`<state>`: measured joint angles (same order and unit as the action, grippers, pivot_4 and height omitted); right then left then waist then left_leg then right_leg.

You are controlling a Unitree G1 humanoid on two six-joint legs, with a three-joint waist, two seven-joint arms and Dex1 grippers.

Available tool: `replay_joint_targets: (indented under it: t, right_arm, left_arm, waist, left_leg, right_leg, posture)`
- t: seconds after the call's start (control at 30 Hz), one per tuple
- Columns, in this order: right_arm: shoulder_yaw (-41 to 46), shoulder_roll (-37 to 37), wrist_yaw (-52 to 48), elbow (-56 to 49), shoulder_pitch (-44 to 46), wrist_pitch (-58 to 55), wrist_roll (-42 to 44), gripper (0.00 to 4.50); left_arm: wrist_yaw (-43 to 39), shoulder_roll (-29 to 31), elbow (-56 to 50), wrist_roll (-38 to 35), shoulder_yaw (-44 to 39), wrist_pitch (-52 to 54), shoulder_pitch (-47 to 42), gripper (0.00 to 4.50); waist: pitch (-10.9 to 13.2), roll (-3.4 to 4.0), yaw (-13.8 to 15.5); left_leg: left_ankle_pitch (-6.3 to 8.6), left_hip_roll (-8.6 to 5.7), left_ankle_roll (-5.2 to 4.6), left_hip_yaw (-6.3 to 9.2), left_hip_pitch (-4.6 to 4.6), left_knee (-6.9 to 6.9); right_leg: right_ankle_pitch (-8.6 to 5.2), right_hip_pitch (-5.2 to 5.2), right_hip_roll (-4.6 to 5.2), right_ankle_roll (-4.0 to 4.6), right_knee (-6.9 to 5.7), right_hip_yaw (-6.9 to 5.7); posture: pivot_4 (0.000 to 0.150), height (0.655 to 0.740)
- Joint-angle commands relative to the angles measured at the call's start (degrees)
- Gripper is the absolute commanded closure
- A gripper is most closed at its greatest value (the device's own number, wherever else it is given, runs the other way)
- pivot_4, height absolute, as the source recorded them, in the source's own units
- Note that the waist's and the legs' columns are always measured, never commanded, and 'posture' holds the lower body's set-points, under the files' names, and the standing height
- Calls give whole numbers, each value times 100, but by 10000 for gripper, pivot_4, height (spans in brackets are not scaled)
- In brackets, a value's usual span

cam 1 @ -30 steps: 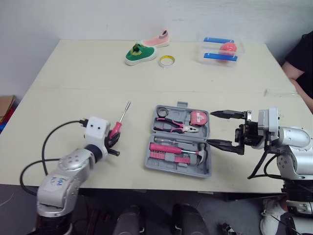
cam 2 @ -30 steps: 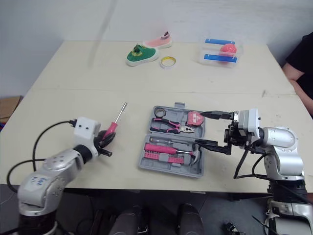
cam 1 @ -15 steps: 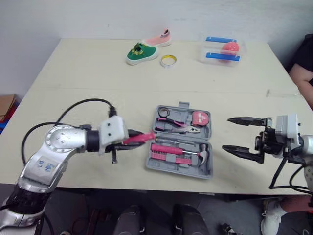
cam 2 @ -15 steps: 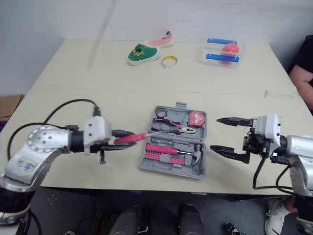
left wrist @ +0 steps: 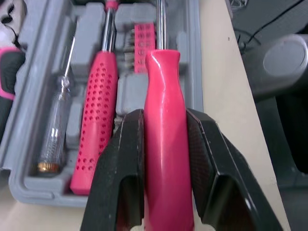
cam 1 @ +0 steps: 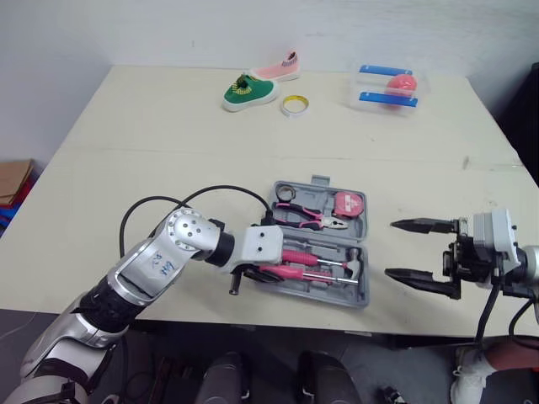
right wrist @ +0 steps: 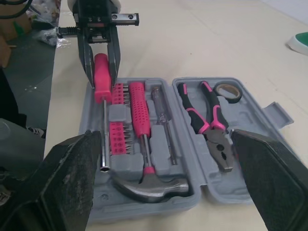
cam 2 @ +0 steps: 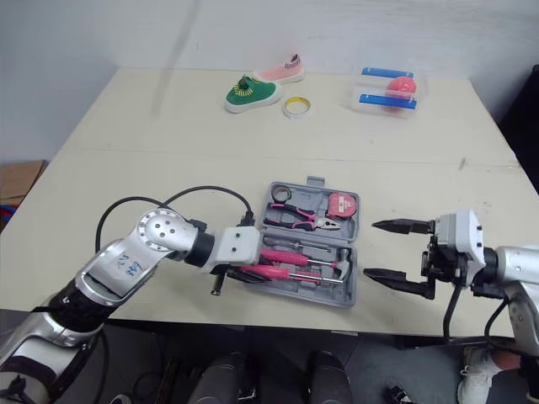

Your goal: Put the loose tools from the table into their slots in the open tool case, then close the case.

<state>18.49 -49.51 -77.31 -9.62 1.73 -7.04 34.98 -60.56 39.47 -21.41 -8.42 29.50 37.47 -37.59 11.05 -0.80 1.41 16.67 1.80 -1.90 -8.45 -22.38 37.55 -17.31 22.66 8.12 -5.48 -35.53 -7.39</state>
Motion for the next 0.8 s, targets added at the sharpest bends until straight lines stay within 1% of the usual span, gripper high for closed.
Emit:
replay_joint_targets:
  t: [0.03,0.3,0.5,0.57,0.6,0.73,0.77,0.8]
  right_arm:
    - [200,27,-73,-47,-45,229,54,0]
    - [151,86,-184,185,-107,494,1,0]
    - [110,112,-227,322,-103,632,-27,0]
    - [99,132,-238,370,-119,684,-48,0]
    - [91,139,-241,396,-124,708,-58,0]
    - [76,159,-249,466,-125,774,-86,0]
    - [73,168,-252,485,-126,788,-85,0]
    - [70,175,-253,498,-126,799,-83,0]
  left_arm:
    - [-54,-107,-80,42,82,70,-62,39366]
    - [126,-388,163,329,208,210,-125,39366]
    - [95,-491,201,311,153,116,-86,39366]
    - [63,-552,184,224,102,105,-58,29216]
    - [86,-592,202,219,65,39,-48,25953]
    - [13,-608,203,186,16,-83,-31,7551]
    - [113,-650,281,217,-91,-256,-29,3031]
    - [193,-685,343,242,-175,-384,-27,689]
  waist:
    - [0,0,-2]
    - [0,-1,-1]
    - [0,-1,-3]
    - [0,-1,-3]
    - [0,-1,-3]
    - [0,-1,-3]
    - [0,-1,-3]
    - [0,-1,-3]
  left_leg:
    - [1,0,-1,1,-1,6]
    - [3,5,-4,12,-1,18]
    - [6,0,-11,10,-3,29]
    - [7,1,-12,12,-3,33]
    - [7,1,-12,12,-3,34]
    - [7,1,-12,13,-3,34]
    - [7,2,-12,13,-3,34]
    - [7,2,-12,13,-2,34]
  right_leg:
    - [0,0,1,0,-3,0]
    - [1,-7,24,-1,-6,14]
    - [1,-11,23,-2,-8,8]
    - [2,-13,27,-2,-10,9]
    - [2,-14,30,-2,-9,11]
    - [1,-14,31,-2,-9,12]
    - [1,-14,31,-2,-9,12]
    - [1,-14,31,-2,-9,10]
  posture:
    - [1500,7400]
    - [1500,7400]
    - [1500,7400]
    - [1500,7400]
    - [1500,7400]
    - [1500,7400]
    - [1500,7400]
    - [1500,7400]
